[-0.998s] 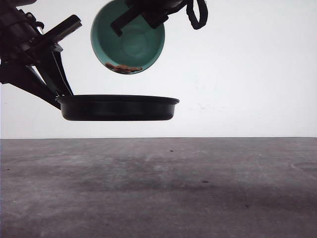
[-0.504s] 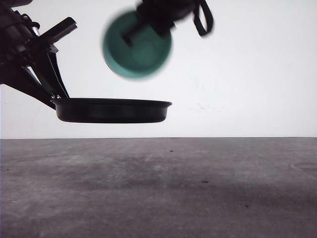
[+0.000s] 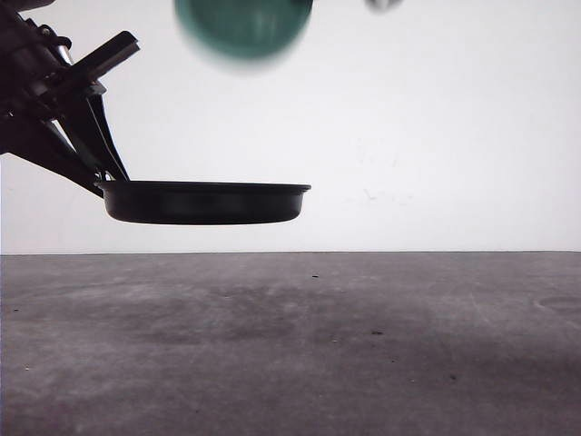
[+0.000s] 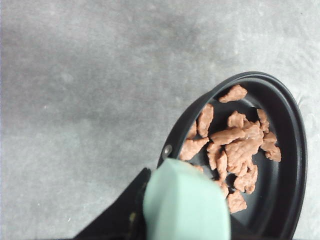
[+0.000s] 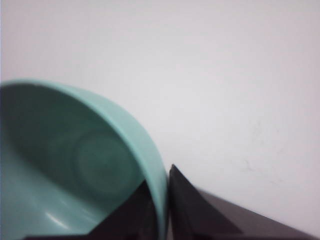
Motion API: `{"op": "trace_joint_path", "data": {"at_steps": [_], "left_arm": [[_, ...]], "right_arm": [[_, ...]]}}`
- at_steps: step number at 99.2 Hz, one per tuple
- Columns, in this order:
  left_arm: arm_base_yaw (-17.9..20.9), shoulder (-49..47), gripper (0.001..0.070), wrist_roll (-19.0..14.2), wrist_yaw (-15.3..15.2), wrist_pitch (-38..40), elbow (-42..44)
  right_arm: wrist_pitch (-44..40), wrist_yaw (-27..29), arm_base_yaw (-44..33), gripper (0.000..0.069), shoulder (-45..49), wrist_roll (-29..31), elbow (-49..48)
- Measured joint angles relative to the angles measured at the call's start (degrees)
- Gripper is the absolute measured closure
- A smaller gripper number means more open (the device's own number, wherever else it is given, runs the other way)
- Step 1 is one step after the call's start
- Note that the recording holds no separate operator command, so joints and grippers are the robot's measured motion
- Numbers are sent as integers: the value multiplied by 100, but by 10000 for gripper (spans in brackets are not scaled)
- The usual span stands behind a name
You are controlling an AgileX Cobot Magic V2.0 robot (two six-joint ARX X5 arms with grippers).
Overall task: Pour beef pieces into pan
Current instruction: 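Move the emptied bowl away from the pan with the right gripper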
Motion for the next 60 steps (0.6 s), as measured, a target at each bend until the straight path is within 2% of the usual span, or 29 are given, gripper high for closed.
{"op": "trace_joint_path", "data": {"at_steps": [6, 13, 27, 36, 43, 54, 60], "left_arm": [[0, 0, 658, 2, 0, 114, 0], [0, 0, 658, 2, 0, 232, 0], [0, 0, 658, 2, 2, 369, 0], [0, 0, 658, 0, 0, 439, 0], [0, 0, 658, 2, 0, 439, 0], [0, 0, 658, 2, -2, 459, 0], [0, 0, 658, 0, 0, 507, 0]], "right_arm": [[-597, -343, -269, 676, -444, 557, 184], [-1714, -866, -809, 676, -940, 1241, 461], [-4299, -2162, -2485, 676, -1676, 2317, 901], [-5794, -3261, -3956, 676, -1735, 2555, 881], [-6603, -4360, -5263, 676, -1493, 2583, 782], [-7403, -6035, -6852, 676, -798, 2516, 531], [-7825, -6457, -7418, 676, -483, 2358, 450]]}}
